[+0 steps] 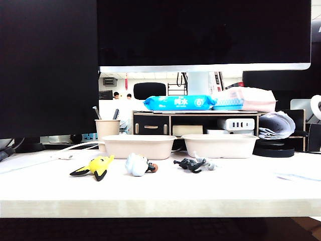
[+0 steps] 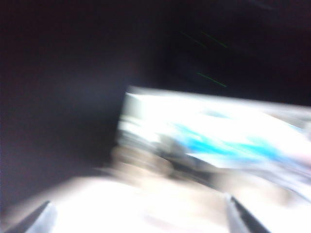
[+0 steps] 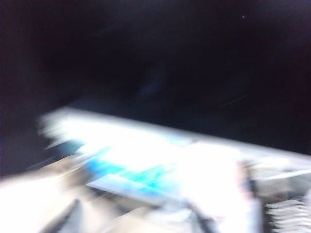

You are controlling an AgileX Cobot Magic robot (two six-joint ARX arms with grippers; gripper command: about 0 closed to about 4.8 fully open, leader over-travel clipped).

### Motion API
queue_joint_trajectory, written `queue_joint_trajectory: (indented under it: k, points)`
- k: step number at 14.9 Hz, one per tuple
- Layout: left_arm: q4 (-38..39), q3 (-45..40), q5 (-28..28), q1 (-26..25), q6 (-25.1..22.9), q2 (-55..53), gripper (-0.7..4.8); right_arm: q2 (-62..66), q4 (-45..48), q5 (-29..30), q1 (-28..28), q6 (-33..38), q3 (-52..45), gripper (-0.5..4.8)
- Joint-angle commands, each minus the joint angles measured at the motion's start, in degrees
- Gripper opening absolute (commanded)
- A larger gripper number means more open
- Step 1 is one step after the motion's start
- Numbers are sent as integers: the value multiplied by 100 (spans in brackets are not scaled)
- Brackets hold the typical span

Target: Put the dolls with similar sizes into the same paper box, while dolls with different sizes go into separate paper boxes.

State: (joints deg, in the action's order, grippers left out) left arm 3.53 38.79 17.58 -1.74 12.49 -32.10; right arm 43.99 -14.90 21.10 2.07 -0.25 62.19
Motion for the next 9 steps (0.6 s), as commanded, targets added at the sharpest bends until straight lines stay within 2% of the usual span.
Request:
queue_joint_trajectory:
  k: [1,3,5,6,8,9]
  points:
    - [-59,337,2015,26,1091,-1150,471,691,-295,1102,79,352,170,339]
    - [-83,337,1963,501,1185,-1733,471,1300,-376,1209,597,466,170,339]
    - [-103,337,1779,1132,1130,-2481,472,2184,-369,1270,1427,922,170,347]
    - [-103,337,1786,1368,1130,-2828,472,2533,-426,1443,1770,953,170,378]
    - [-101,337,1864,1725,994,-3510,479,3174,-739,1545,2391,938,170,379]
    - [-127,337,1851,1799,999,-3764,479,3486,-927,1499,2487,824,168,378]
